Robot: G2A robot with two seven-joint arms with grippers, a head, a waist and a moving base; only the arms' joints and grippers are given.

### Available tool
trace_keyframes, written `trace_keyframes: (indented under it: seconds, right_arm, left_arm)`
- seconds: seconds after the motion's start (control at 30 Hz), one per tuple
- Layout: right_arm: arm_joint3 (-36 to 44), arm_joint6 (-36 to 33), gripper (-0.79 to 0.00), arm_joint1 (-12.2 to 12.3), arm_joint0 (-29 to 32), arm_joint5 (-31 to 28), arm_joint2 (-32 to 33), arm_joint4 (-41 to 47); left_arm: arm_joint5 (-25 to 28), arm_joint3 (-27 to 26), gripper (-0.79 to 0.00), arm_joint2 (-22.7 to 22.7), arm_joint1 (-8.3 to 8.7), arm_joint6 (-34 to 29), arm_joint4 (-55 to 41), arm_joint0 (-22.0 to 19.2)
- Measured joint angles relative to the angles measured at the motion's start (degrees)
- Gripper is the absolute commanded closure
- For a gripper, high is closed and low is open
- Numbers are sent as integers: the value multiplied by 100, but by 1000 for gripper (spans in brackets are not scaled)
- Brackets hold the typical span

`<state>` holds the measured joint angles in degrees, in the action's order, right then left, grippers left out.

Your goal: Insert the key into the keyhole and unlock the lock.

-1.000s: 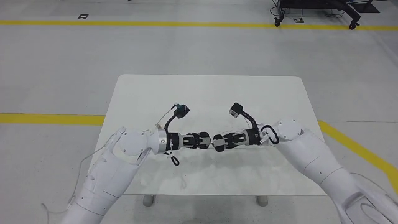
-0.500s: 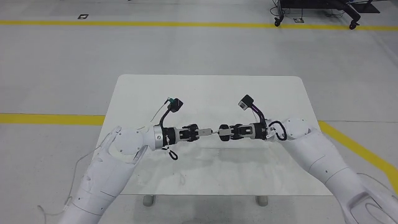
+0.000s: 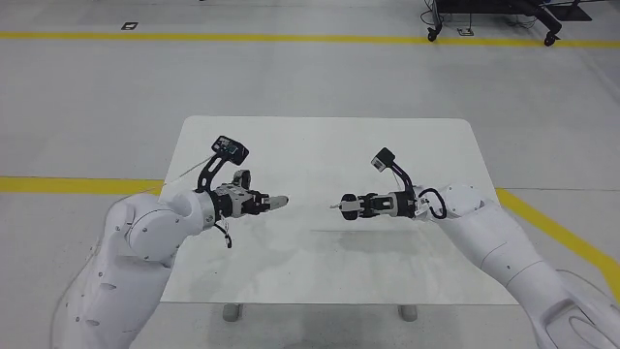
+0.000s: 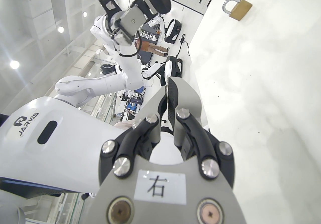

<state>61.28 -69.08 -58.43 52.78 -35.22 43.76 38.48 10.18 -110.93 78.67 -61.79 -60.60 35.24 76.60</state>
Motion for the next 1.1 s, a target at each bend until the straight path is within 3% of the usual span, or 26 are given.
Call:
trace_keyframes:
  seconds: [0.1, 0.23, 0.27, 0.33, 0.4, 0.43, 0.53, 1.0, 1.1]
  right_arm:
    - [0, 0, 0, 0, 0, 0, 0, 0]
    - [0, 0, 0, 0, 0, 0, 0, 0]
    - [0, 0, 0, 0, 0, 0, 0, 0]
    - [0, 0, 0, 0, 0, 0, 0, 0]
    - [0, 0, 0, 0, 0, 0, 0, 0]
    - [0, 0, 0, 0, 0, 0, 0, 0]
    - [0, 0, 0, 0, 0, 0, 0, 0]
    - [0, 0, 0, 0, 0, 0, 0, 0]
    - [0, 0, 0, 0, 0, 0, 0, 0]
  left_arm:
    - [182, 446, -770, -37, 34, 15, 595, 8]
    - [15, 957, -650, -401, 5, 236, 1235, -264]
    - [-35, 1045, -579, -495, -3, 273, 1414, -309]
    - [-129, 1286, -539, -743, -24, 308, 1869, -435]
    - [-207, 1527, -446, -1014, -60, 272, 2235, -585]
    - [-208, 1610, -382, -1109, -80, 259, 2252, -651]
    - [-166, 1809, -320, -1281, -120, 145, 2009, -847]
    - [-350, 2214, -246, -1473, -162, 5, 2180, -1084]
    - [-344, 2294, -154, -1536, -178, -16, 2178, -1140]
